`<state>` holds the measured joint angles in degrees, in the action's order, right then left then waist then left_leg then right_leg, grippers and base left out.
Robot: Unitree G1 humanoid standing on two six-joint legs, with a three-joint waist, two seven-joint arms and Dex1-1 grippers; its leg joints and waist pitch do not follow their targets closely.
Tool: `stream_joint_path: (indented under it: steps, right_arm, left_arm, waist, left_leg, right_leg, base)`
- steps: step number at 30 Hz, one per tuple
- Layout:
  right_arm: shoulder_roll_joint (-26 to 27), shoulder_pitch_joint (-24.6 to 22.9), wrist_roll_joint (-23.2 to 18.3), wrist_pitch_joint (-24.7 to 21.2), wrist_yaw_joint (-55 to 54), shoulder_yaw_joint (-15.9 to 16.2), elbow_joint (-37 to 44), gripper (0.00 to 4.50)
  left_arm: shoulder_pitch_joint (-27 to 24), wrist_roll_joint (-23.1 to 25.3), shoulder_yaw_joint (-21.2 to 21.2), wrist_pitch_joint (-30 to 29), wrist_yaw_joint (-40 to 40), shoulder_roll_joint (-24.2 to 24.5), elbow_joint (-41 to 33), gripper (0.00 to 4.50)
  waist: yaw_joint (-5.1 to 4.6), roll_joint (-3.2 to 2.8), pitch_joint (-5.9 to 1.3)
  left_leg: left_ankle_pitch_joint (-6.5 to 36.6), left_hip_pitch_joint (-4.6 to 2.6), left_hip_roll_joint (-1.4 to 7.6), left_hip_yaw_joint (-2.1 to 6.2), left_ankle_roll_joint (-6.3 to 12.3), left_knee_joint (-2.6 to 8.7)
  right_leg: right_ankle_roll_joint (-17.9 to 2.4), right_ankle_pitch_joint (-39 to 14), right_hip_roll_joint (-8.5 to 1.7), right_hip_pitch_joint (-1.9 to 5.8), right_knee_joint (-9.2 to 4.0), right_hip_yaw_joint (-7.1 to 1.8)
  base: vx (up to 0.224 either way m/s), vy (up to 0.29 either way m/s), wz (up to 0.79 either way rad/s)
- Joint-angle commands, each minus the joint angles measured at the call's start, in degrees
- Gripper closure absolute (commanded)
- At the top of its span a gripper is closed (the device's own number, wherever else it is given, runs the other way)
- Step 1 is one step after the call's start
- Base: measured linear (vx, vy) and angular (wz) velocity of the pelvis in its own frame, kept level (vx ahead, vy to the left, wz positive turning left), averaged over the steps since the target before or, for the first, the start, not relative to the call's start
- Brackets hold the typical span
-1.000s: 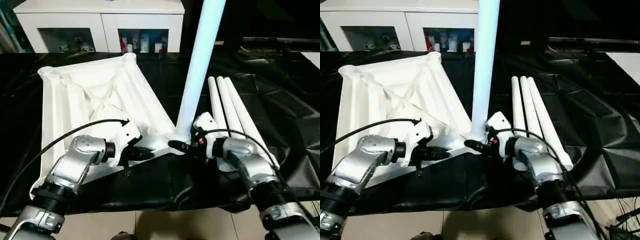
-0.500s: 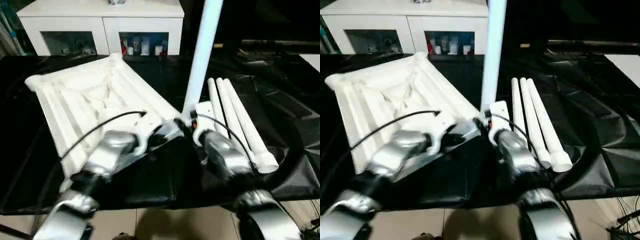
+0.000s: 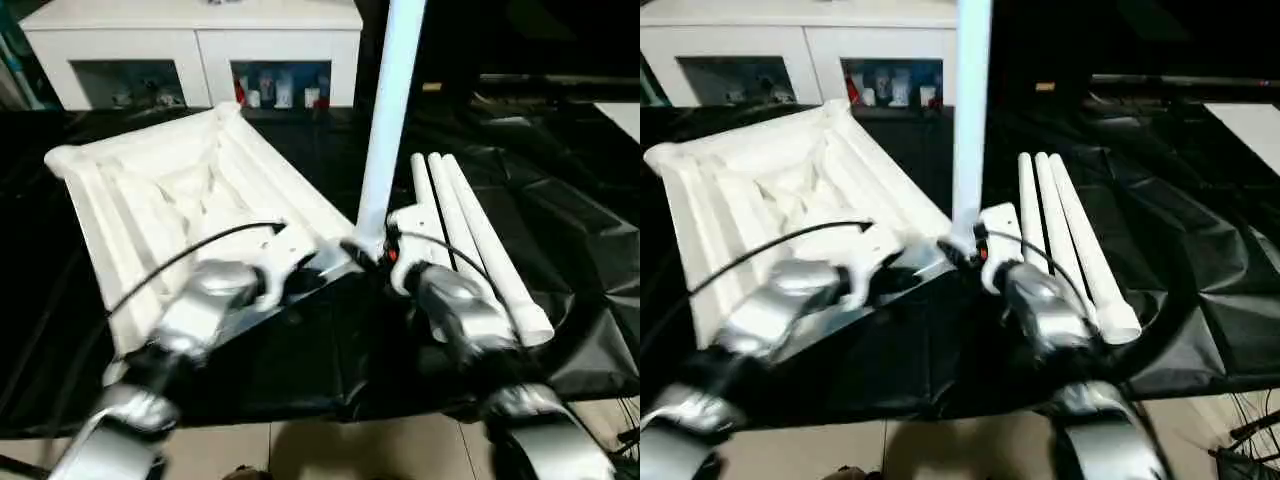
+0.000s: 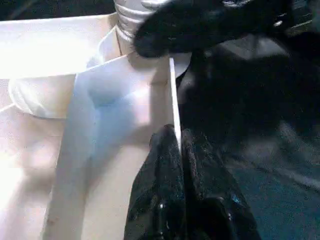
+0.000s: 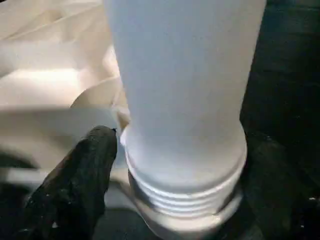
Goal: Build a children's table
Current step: Rotate leg to tighten
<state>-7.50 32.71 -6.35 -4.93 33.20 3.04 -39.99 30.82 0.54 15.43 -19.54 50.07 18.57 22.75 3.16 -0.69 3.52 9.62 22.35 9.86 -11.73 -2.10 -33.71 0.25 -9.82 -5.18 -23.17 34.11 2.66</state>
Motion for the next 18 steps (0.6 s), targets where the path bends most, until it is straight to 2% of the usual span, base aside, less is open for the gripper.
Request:
stream_joint_path:
  steps: [1, 5, 6, 7, 12, 14, 15, 18]
  right_arm:
    - [-1.5, -1.0, 0.3, -0.9, 4.3, 1.8, 2.4, 0.7]
    - [-4.4, -1.9, 0.9, -0.8, 9.0, 3.0, 3.8, 0.7]
    - [-5.7, -2.3, 1.4, -0.5, 11.1, 3.8, 4.3, 0.7]
    - [-6.2, -2.5, 1.5, -0.5, 12.0, 4.1, 4.7, 0.7]
    - [-7.6, -3.6, -0.3, -1.2, 15.5, 4.5, 7.5, 0.7]
    - [-7.6, -3.6, -0.8, -1.7, 16.1, 4.4, 7.9, 0.7]
    - [-7.6, -3.6, -0.9, -1.8, 16.3, 4.4, 8.0, 0.95]
    - [-7.6, -3.6, -1.2, -2.2, 17.5, 4.6, 7.8, 1.03]
  left_arm:
    - [-0.6, -1.2, 0.2, 0.7, 3.7, 1.2, -2.7, 4.5]
    - [-2.0, -3.5, 0.4, 2.3, 9.2, 3.7, -4.9, 4.5]
    - [-2.7, -4.5, 0.5, 2.8, 11.3, 4.9, -6.1, 4.5]
    - [-3.0, -4.8, 0.5, 2.9, 11.9, 5.3, -6.5, 4.5]
    - [-4.3, -6.2, 0.3, 1.1, 14.6, 7.6, -9.5, 4.5]
    - [-4.5, -6.2, 0.3, 1.2, 14.7, 7.8, -9.7, 4.5]
    - [-4.5, -6.2, 0.3, 1.2, 14.8, 7.8, -9.7, 4.5]
    - [-4.7, -6.4, 0.2, 1.1, 15.1, 8.0, -9.9, 4.5]
  waist:
    - [0.09, -0.16, -3.93]
    - [0.12, -0.33, -3.8]
    - [0.18, -0.56, -3.73]
    - [0.2, -0.4, -3.7]
    - [0.37, -0.38, -3.67]
    - [0.33, -0.25, -3.61]
    - [0.36, -0.28, -3.59]
    - [0.35, -0.18, -3.61]
  left_leg:
    - [13.4, -1.45, 3.24, 1.59, 3.05, 4.26]
    - [15.1, -1.55, 3.32, 1.6, 2.16, 4.41]
    - [15.5, -1.62, 3.34, 1.63, 1.94, 4.47]
    - [15.6, -1.59, 3.36, 1.57, 1.85, 4.48]
    - [14.8, -1.62, 3.4, 1.51, 2.14, 4.45]
    - [15.2, -1.6, 3.41, 1.57, 1.97, 4.52]
    - [15.3, -1.59, 3.42, 1.59, 1.86, 4.55]
    - [15.3, -1.57, 3.4, 1.58, 1.64, 4.52]
  right_leg:
    - [-14.6, -8.2, -3.08, 2.28, -3.27, -2.05]
    - [-14.7, -9.9, -3.07, 2.16, -3.39, -2.11]
    - [-14.7, -10.0, -3.0, 2.05, -3.37, -2.12]
    - [-14.7, -9.8, -2.95, 2.07, -3.32, -2.11]
    - [-15.1, -8.6, -2.97, 2.01, -3.16, -2.2]
    - [-15.0, -9.7, -3.01, 2.05, -3.25, -2.2]
    - [-14.9, -10.0, -3.04, 2.05, -3.27, -2.2]
    - [-14.6, -10.6, -3.1, 2.03, -3.3, -2.25]
  base:
    - [0.0, 0.0, 0.0]
    - [0.0, 0.0, 0.0]
    - [0.0, 0.0, 0.0]
    - [0.0, 0.0, 0.0]
    - [0.0, 0.0, 0.0]
    - [0.0, 0.0, 0.0]
    - [0.0, 0.0, 0.0]
    - [0.0, 0.0, 0.0]
